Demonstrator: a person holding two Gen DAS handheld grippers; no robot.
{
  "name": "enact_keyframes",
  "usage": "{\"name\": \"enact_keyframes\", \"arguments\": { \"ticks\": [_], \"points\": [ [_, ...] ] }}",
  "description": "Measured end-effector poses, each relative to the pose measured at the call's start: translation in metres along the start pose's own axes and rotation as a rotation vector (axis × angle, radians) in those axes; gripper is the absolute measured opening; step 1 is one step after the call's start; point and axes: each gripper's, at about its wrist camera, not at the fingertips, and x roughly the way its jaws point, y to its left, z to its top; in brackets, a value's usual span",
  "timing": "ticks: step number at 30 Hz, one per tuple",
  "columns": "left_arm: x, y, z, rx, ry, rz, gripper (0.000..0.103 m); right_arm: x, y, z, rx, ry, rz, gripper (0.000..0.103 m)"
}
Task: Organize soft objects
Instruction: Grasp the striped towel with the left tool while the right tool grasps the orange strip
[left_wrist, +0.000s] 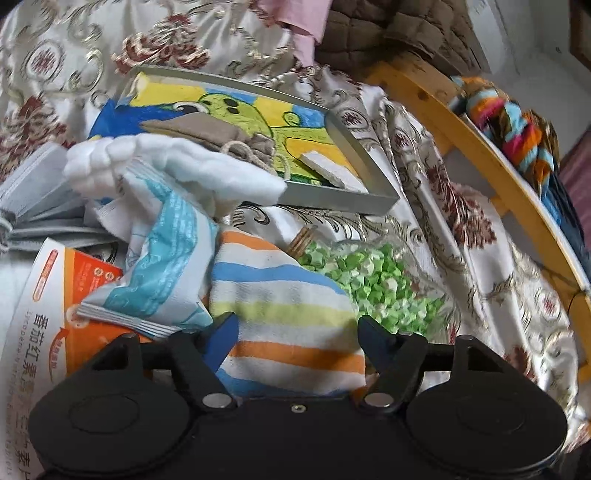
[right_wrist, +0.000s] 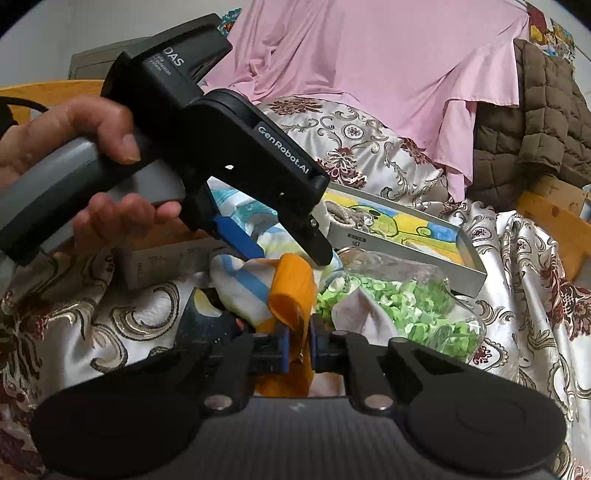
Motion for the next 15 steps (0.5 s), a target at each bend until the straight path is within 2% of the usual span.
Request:
{"name": "enact_keyframes", "arguments": {
  "ticks": [4,5,7,9,10,12,15],
  "points": [
    [-0.001,-0.005,-0.002,0.061,0.017,-0.001,0.063,0.000,0.000,0.000,0.007,0.003,0.004,0.009],
    [-0.001,-0.006,-0.002,0.070,0.029,-0.011,0.057,0.000,0.000,0.000,0.008,0.003,0.005,0.009],
    [-0.001,-0.007,-0.003,0.100,0.051,-0.016,0.051,0.000,-0.001,0.001,0.009,0.002,0.005,0.009],
    [0.000,-0.011,-0.005,0.150,0.055,0.015,0.038,-0.001,-0.001,0.001,0.012,0.003,0.005,0.009],
    [0.000,-0.011,-0.005,0.161,0.055,0.025,0.035,-0.001,-0.002,0.000,0.013,0.004,0.006,0.008],
    [-0.001,-0.006,-0.004,0.127,0.057,0.021,0.025,-0.002,-0.001,0.000,0.008,0.002,0.009,0.008],
    [-0.002,0.005,-0.003,0.052,0.062,-0.003,0.017,-0.003,0.004,-0.001,-0.017,0.000,0.008,0.006]
  ]
}}
